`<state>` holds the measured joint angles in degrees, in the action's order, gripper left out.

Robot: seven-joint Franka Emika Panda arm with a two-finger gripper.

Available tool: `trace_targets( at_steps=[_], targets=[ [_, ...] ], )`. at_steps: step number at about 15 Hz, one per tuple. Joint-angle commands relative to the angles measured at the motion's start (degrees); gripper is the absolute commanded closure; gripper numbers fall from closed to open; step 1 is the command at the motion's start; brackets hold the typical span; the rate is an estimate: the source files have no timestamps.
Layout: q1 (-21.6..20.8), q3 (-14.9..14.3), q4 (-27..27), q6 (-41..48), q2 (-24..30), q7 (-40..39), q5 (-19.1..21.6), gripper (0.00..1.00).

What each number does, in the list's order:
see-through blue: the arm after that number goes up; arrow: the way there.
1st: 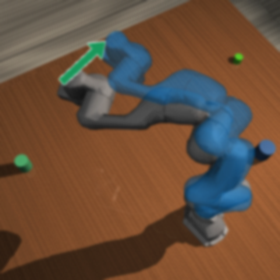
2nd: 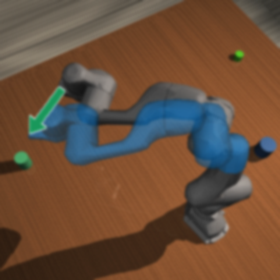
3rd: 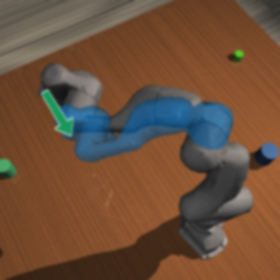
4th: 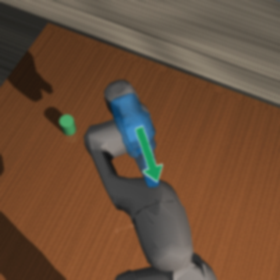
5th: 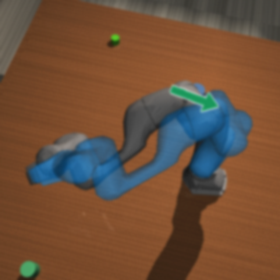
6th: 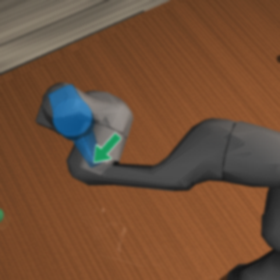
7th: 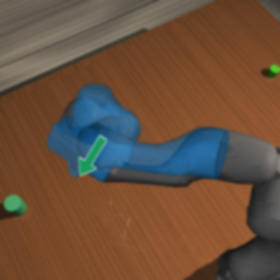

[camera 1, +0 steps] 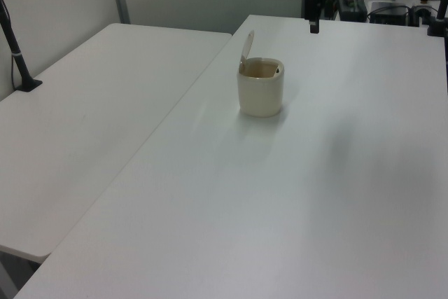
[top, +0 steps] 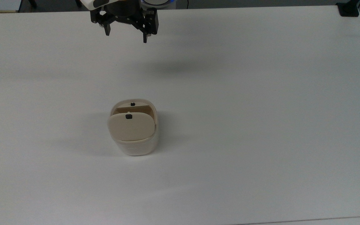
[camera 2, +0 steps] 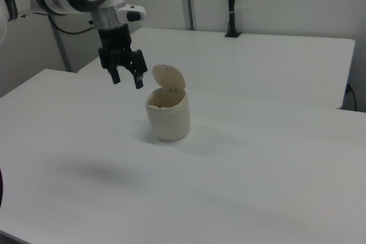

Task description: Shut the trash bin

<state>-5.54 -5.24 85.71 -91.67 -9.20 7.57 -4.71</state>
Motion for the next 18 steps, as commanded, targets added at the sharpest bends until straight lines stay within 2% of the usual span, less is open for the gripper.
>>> trace_targets(
  at_steps=[1,2,5,8,9,10,15,18],
  targets=[
    [-0.52,-0.21,0.60,0.36,0.58,-0.54,-1.09,0.08],
    [-0.43,-0.21,0.60,0.35,0.58,-0.54,-1.09,0.18],
    [-0.26,-0.30,0.51,0.35,0.58,-1.86,-1.09,0.39],
    [-0.17,-0.47,0.51,0.18,0.58,-2.04,-1.00,0.69],
    [-0.17,-0.47,0.51,-2.26,0.58,-1.86,-0.74,0.80],
    [-0.08,-0.47,0.51,-4.37,0.58,-1.86,-0.65,0.86],
    [-0.17,-0.47,0.51,-11.49,-0.91,-1.77,-0.13,0.89],
    [-0.17,-0.47,0.51,-20.71,-2.05,-1.07,-0.12,0.90]
  ],
)
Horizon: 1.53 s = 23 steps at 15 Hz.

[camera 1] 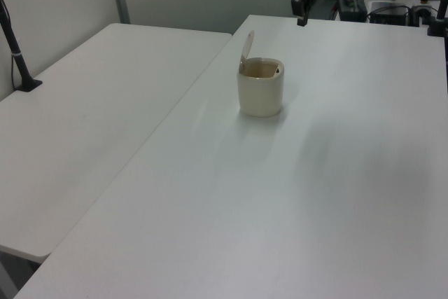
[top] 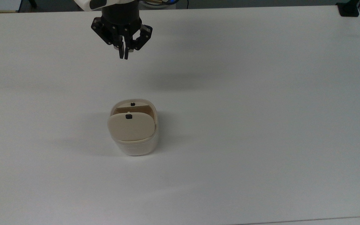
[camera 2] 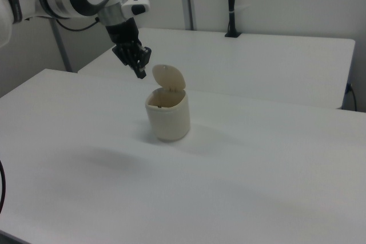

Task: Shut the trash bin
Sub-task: 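Lower the gripper toward the raised lid of the cream bin, then push the raised lid down onto the bin rim with the gripper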

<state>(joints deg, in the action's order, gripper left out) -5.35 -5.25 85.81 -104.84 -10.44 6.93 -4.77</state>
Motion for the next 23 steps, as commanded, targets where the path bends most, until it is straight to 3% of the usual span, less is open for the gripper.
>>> trace_targets(
  at_steps=[1,7,11,18,23],
  targets=[
    [-0.36,-0.46,0.41,-10.54,-0.98,-0.25,0.28,0.90],
    [-0.62,-0.46,-0.11,-28.91,-5.01,5.19,1.08,0.91],
    [-0.36,-0.46,-3.01,-33.59,-9.14,6.17,0.73,0.91],
    [-0.54,-0.55,-3.01,-33.95,-12.58,5.55,-0.33,0.91],
    [-0.36,-0.46,-2.84,-24.39,-12.58,1.53,0.90,0.95]
  ],
)
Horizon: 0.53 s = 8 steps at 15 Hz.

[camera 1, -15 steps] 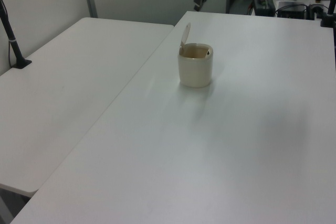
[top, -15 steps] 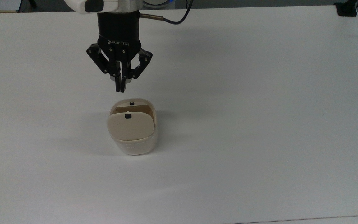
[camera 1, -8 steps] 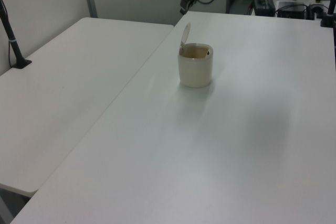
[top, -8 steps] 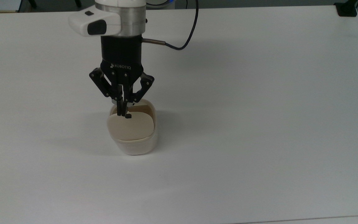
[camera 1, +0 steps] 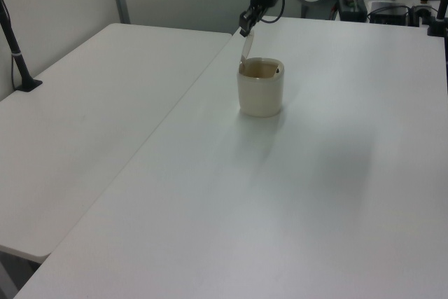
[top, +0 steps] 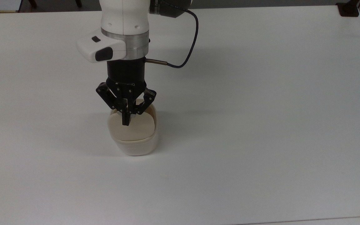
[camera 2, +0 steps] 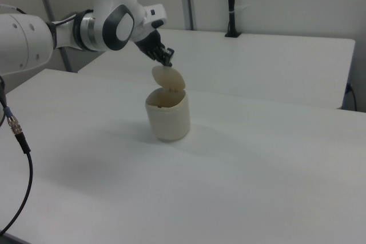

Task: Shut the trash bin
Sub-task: 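Push the raised lid down onto the bin rim with the gripper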

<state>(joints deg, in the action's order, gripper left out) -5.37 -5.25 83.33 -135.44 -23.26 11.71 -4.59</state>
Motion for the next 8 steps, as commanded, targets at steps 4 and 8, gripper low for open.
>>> trace_targets(
  at_steps=[4,8],
  targets=[
    [0.53,-0.37,-0.71,14.75,0.32,-7.31,2.73,0.97],
    [0.36,-0.37,0.08,15.82,0.06,-9.60,2.74,0.97]
  ],
)
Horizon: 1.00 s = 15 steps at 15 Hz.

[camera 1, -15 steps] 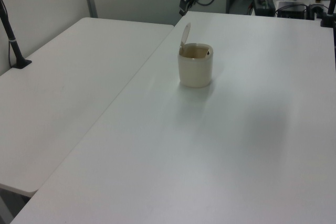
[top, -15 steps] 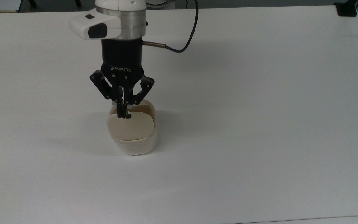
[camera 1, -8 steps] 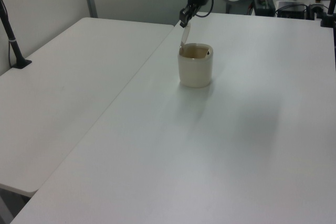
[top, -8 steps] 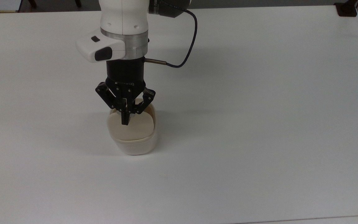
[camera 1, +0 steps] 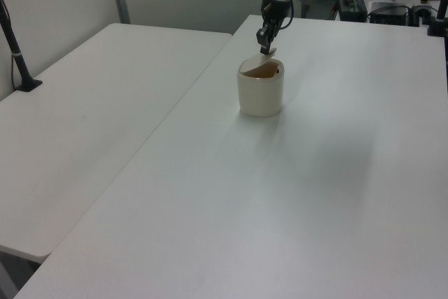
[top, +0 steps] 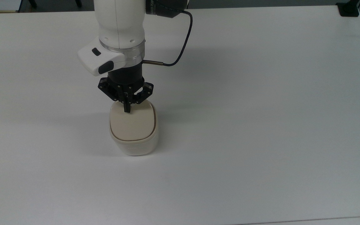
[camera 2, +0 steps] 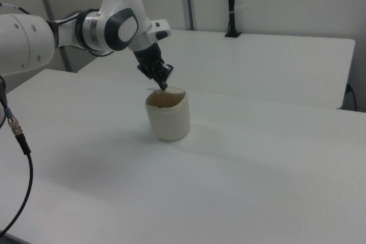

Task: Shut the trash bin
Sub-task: 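Push the raised lid down onto the bin rim with the gripper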

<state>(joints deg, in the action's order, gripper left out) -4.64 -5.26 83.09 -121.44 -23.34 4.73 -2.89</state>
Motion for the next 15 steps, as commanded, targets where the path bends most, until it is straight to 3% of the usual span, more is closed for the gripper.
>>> trace_targets(
  at_steps=[1,8,15],
  targets=[
    [-0.55,-0.37,0.84,1.82,-0.38,-2.62,1.05,0.97],
    [-0.90,0.07,0.93,1.73,-4.52,-2.89,0.08,0.97],
    [-0.72,0.07,0.32,4.01,-1.19,-3.24,1.05,0.97]
  ],
)
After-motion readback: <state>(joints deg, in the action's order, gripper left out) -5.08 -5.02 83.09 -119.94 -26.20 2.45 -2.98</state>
